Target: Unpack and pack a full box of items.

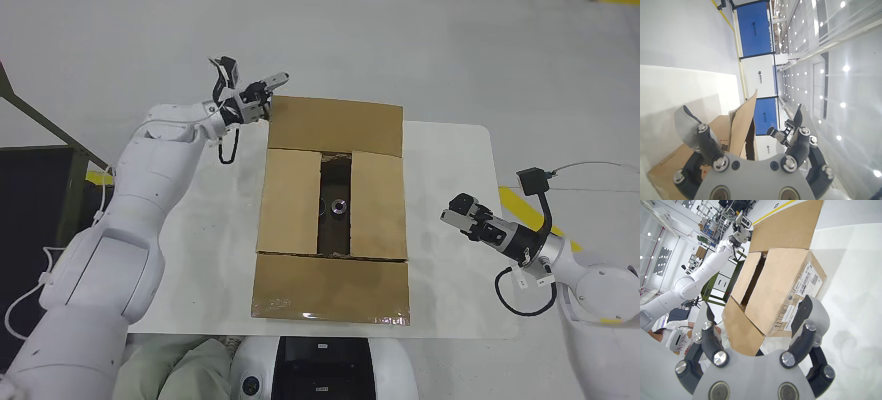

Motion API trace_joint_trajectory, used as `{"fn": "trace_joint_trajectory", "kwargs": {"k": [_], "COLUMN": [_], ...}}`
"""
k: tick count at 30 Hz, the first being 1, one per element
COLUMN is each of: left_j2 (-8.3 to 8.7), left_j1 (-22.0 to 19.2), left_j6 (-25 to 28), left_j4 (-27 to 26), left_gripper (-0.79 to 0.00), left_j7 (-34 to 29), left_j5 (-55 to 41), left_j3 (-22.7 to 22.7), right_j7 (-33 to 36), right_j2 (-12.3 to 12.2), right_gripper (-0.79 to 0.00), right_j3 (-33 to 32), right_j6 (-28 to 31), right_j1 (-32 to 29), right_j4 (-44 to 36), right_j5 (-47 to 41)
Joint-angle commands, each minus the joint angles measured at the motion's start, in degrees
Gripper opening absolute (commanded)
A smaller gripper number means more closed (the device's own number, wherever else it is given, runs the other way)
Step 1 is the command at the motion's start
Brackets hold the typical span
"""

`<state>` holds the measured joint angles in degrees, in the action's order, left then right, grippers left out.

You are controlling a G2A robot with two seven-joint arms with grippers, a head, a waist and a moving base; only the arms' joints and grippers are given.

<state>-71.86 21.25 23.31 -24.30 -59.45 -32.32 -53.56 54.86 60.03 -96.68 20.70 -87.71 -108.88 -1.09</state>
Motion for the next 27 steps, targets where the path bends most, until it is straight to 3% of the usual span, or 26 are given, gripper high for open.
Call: {"fn": "trace_joint_trajectory", "kwargs": {"k": [1,7,18,27], "left_j2": [-0.36,-0.51,0.20,2.71], "left_j1": [-0.39,-2.04,-3.03,0.12], "left_j6": [-2.95,-8.51,-13.50,-17.84], "left_j4": [0.46,2.44,1.84,-6.75], "left_gripper": [0.000,0.000,0.000,0.000], "left_j7": [-4.12,-15.38,-27.81,-28.55], "left_j5": [-3.35,-9.56,-14.09,-10.77], "left_j3": [-0.74,-3.06,-6.15,-4.39], "right_j7": [0.00,0.00,0.00,0.00], "right_j2": [0.00,0.00,0.00,0.00], "right_gripper": [0.000,0.000,0.000,0.000], "right_j3": [0.00,0.00,0.00,0.00], "right_j6": [0.00,0.00,0.00,0.00], "right_j1": [0.00,0.00,0.00,0.00], "right_j4": [0.00,0.00,0.00,0.00], "right_j5": [0.00,0.00,0.00,0.00]}}
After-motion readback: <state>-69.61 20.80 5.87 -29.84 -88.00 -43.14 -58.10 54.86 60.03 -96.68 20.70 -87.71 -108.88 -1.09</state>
